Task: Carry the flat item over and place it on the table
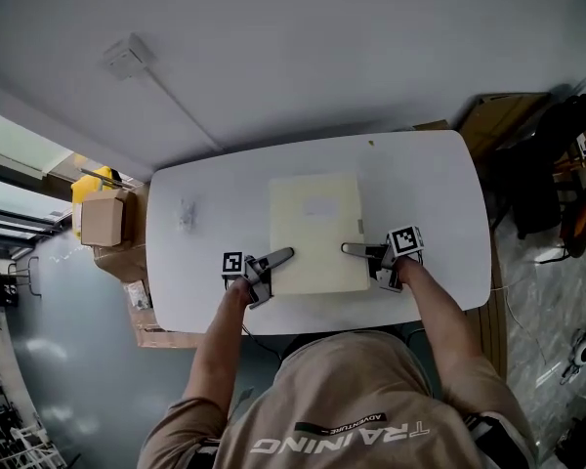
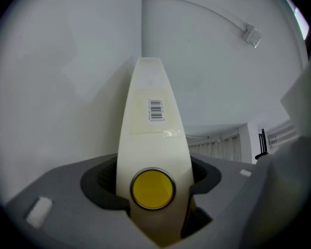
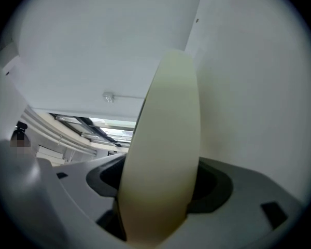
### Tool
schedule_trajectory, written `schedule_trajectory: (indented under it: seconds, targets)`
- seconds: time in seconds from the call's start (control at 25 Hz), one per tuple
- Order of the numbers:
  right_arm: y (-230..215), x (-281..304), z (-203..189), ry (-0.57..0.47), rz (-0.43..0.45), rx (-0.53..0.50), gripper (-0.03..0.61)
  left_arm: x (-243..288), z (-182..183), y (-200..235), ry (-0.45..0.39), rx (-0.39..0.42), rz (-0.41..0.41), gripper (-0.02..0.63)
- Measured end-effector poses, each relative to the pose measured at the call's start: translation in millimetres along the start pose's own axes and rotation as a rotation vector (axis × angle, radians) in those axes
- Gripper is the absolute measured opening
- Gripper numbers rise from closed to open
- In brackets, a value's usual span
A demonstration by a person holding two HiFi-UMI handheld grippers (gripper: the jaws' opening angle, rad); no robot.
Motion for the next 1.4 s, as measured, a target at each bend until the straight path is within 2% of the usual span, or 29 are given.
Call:
schedule_trajectory:
  seconds: [0.16,0.36,0.52,0.68,0.8,1.0,1.16,1.24,1.4]
  targets:
    - [-9.8,-8.9,9.7,-0.025,-0.061,0.031,0.311,6.0,8.5,8.5,-0.012,-0.038,-0.025,0.298]
    - [-15.1,-8.4,14.6,0.013,-0.029,0.041,0.311,8.1,10.3,11.3,-0.024,-0.037,-0.021,0.299]
    - [-21.6,-8.8,11.1,0.031,-0.073,0.056,0.311,8.4,8.6,13.4,-0.019,-0.029,-0.014,0.299]
    - [-25.0,-9.1,8.6,0.005,-0.056,0.079,0.311,8.3,7.0,15.0,-0.022,-0.016,-0.016,0.299]
    - [-26.6,-21.7,7.6,-0.027,-0.093,0.089,0.311,11.7,5.7,17.1,-0.027,-0.011,-0.016,0.299]
    - [-30.2,-63.8,8.5,-0.139,-0.195,0.078,0.31,-0.7,5.3,23.4,-0.068,0.012,0.029,0.299]
    - [-31.0,-63.6,-6.8,-0.059,-0.259,0.033,0.31,0.4,5.6,22.5,-0.069,0.016,0.052,0.299]
    - [-31.8,-53.7,-12.5,-0.026,-0.263,0.024,0.31,0.9,5.8,24.1,-0.06,0.038,0.078,0.299]
    - [-28.3,-37.5,-20.3,0.015,-0.247,0.006,0.31,-0.2,5.9,27.6,-0.044,0.098,0.195,0.312]
Point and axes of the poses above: the fingertips, and each gripper's own axes: x forward along the fingers, y to its left, z out of its top, the point moved 4 cm from there along -x, backward along the fingers, and after that the axes turned 14 degrees about y, right-handed, at the moved point
